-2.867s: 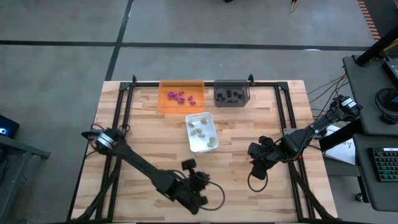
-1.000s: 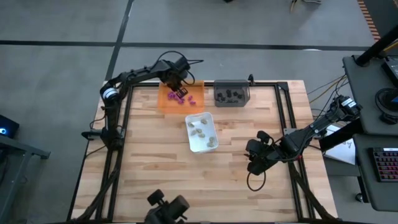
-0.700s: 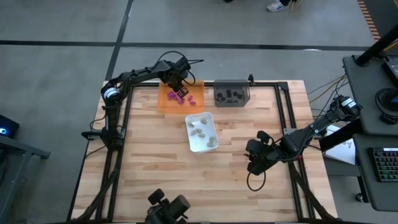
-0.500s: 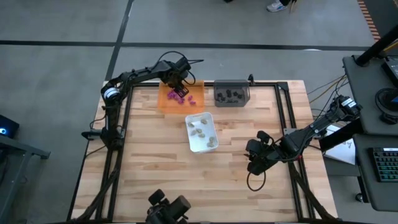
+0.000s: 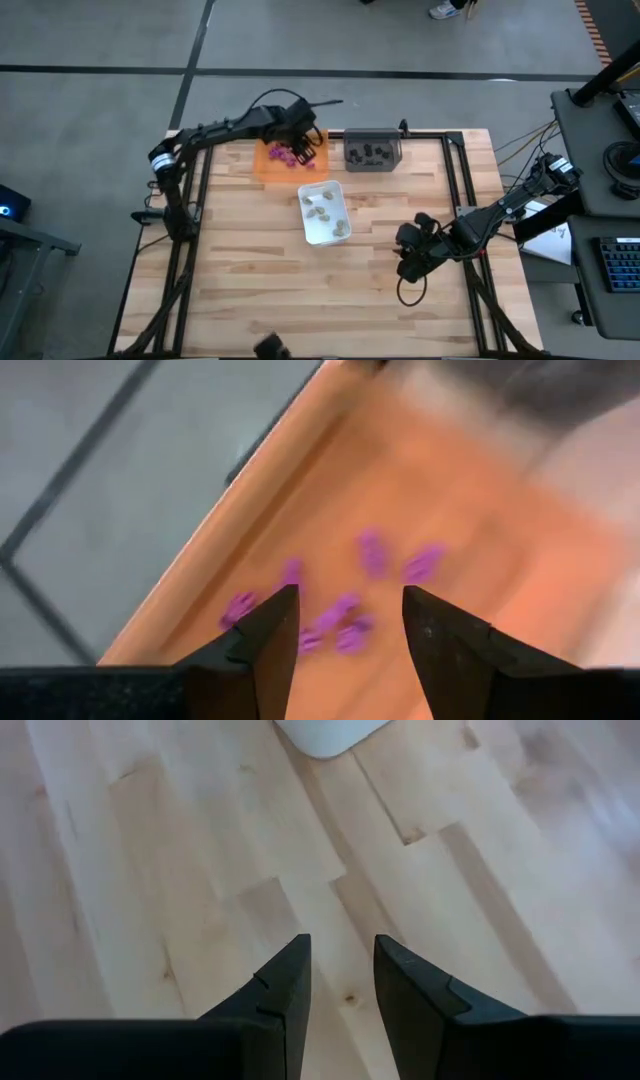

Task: Sort Halloween decoration
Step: Put the black spider toy into the black bin

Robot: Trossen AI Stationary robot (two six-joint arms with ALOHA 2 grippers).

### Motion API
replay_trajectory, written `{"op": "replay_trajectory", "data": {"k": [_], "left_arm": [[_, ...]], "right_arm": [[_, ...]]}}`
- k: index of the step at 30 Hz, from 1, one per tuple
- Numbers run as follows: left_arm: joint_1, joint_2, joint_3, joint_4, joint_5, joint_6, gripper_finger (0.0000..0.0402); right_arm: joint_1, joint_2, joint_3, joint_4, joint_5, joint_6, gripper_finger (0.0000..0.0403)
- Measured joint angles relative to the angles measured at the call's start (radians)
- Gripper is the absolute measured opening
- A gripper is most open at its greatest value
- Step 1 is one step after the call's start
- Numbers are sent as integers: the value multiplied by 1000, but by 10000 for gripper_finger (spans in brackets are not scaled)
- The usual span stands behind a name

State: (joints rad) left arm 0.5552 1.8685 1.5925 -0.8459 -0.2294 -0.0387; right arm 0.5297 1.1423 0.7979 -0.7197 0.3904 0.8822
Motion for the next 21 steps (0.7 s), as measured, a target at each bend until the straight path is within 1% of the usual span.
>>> {"op": "replay_trajectory", "data": {"k": [5,9,13,17,21], "left_arm": [[-151,-78,0,62,-14,-29,162],[-301,-117,0,111,-124,-48,162],[-455,-123,0,162,-222,-75,162],[-596,-112,0,200,-232,-52,162],[-710,-93,-13,252,-231,-53,162]], "right_arm": [[0,0,0,0,-31,60,100],[0,0,0,0,-31,105,100],[0,0,0,1,-32,156,100],[0,0,0,4,-41,200,100],[2,6,0,26,-90,221,100]]}}
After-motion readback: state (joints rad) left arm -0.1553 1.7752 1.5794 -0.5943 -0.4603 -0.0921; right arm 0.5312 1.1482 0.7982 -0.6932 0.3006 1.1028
